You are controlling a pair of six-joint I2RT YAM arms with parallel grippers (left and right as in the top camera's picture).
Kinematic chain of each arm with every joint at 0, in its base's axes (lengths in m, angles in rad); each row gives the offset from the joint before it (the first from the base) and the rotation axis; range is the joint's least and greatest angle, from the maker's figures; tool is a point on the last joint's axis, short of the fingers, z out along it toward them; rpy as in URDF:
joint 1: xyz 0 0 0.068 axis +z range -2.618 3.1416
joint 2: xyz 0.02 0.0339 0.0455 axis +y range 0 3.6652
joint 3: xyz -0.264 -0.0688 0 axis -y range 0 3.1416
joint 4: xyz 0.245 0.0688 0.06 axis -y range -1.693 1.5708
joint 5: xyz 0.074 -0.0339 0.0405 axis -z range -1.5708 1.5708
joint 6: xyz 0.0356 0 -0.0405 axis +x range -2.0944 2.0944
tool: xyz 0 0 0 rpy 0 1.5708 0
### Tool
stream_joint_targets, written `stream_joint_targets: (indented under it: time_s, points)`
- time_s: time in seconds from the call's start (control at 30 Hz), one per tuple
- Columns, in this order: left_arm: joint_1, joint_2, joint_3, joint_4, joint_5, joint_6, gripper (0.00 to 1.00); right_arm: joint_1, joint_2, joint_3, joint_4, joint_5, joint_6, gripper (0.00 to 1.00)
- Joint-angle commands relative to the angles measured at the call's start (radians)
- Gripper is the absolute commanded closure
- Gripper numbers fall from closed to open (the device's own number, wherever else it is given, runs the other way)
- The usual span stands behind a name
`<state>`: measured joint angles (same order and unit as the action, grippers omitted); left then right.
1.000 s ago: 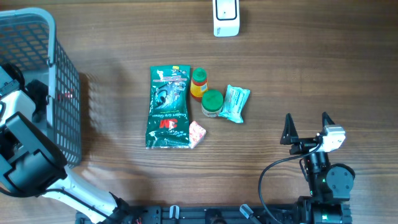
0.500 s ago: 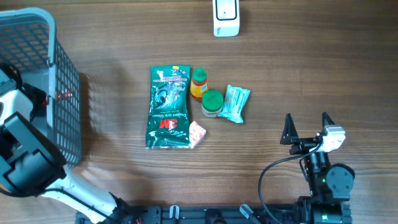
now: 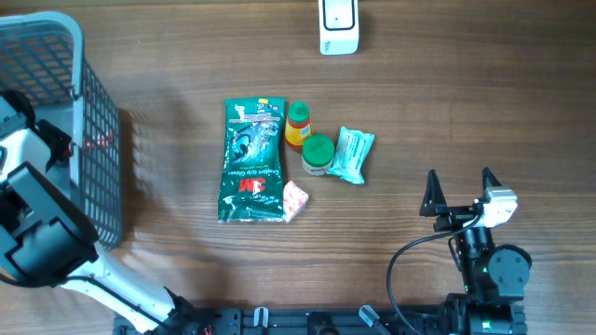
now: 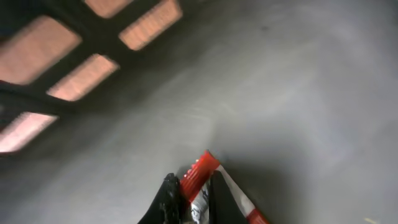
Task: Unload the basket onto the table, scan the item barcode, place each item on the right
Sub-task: 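Reach left gripper into basket and grasp the red stick packet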
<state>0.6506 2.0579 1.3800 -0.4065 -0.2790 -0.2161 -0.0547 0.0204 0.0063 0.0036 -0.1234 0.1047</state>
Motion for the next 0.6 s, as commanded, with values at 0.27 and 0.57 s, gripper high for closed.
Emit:
stream_joint_targets:
  time_s: [0.27, 0.57]
  points:
    - [0.019, 0.089, 0.325, -0.330, 0.028, -0.009, 0.96, 0.003, -0.003, -0.001, 0.004, -0.001, 0.003, 0.00]
    - [0.019, 0.089, 0.325, -0.410, 0.232, -0.172, 0.00, 0.003, -0.004, -0.001, 0.004, -0.001, 0.002, 0.00]
